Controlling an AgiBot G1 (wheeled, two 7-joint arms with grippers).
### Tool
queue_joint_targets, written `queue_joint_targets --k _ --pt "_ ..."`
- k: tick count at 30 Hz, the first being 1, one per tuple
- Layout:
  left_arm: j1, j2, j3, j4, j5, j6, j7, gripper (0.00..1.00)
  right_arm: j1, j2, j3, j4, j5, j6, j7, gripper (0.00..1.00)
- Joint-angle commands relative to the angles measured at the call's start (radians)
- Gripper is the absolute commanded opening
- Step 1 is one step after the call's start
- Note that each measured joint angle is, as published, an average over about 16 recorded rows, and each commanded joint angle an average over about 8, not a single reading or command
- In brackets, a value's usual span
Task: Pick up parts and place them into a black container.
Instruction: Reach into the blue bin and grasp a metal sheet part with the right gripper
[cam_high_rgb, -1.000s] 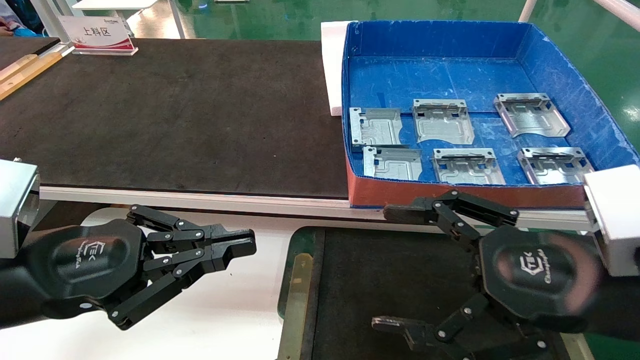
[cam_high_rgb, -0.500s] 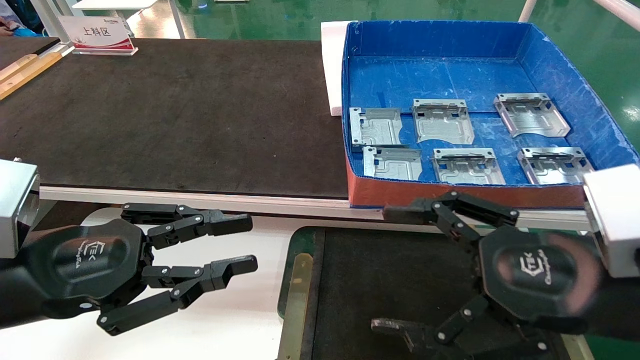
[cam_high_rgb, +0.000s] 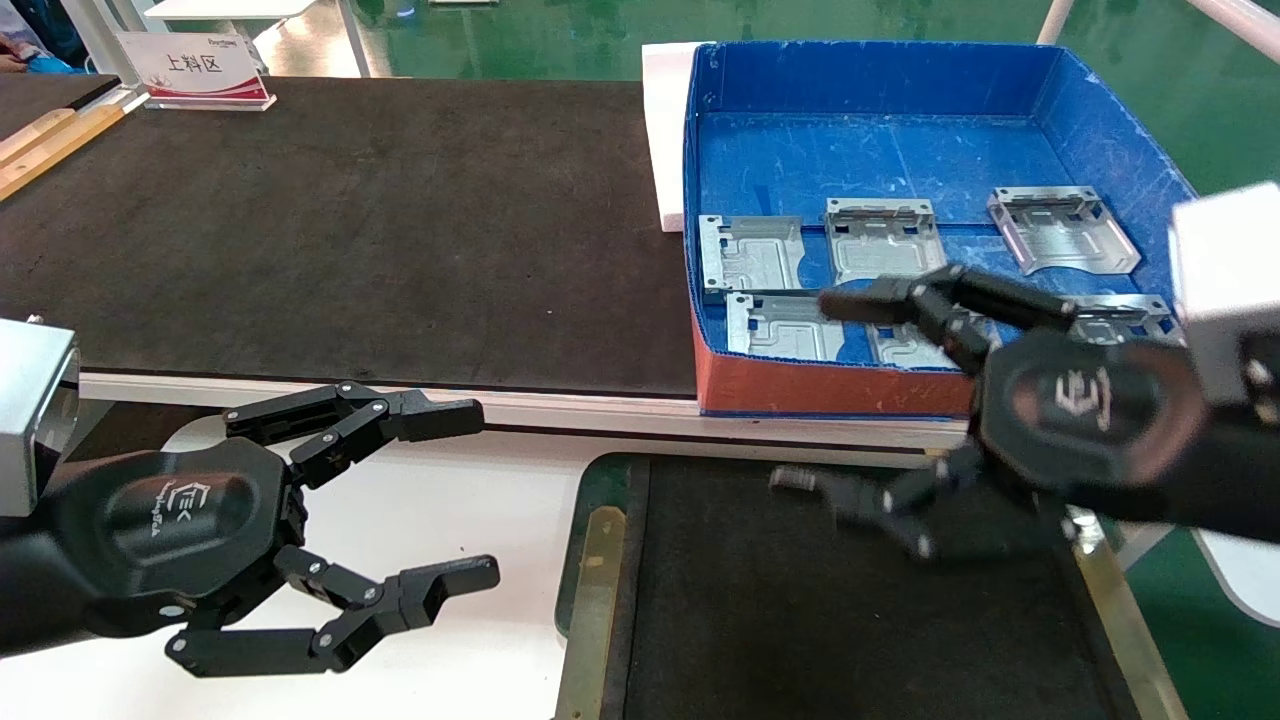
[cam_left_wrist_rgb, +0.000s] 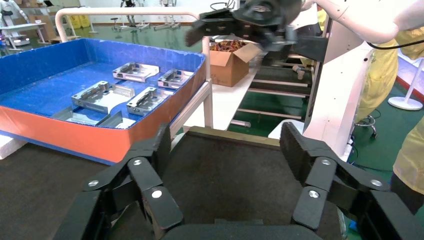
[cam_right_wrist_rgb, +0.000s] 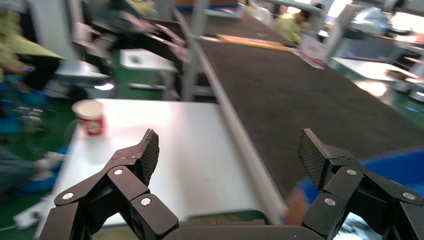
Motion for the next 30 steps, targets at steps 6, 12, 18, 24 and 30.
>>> queue_joint_targets --k 6,12,18,24,30 --pt "0.0 0.0 0.0 0.0 0.0 0.0 0.0 1.0 0.05 -0.035 -0.019 -0.078 -0.087 0.071 -0.012 1.0" --pt "0.0 0.0 0.0 0.0 0.0 0.0 0.0 1.0 0.125 -0.086 -0.04 -0.246 -0.162 0.111 -0.058 1.0" --pt "0.0 0.0 0.0 0.0 0.0 0.0 0.0 1.0 0.224 -0.139 -0.06 -0.465 -0.226 0.137 -0.112 1.0" --pt "0.0 0.0 0.0 0.0 0.0 0.0 0.0 1.0 0.339 -0.195 -0.083 -0.701 -0.285 0.177 -0.133 1.0" --pt "0.0 0.0 0.0 0.0 0.0 0.0 0.0 1.0 0.445 -0.254 -0.109 -0.892 -0.343 0.242 -0.137 1.0"
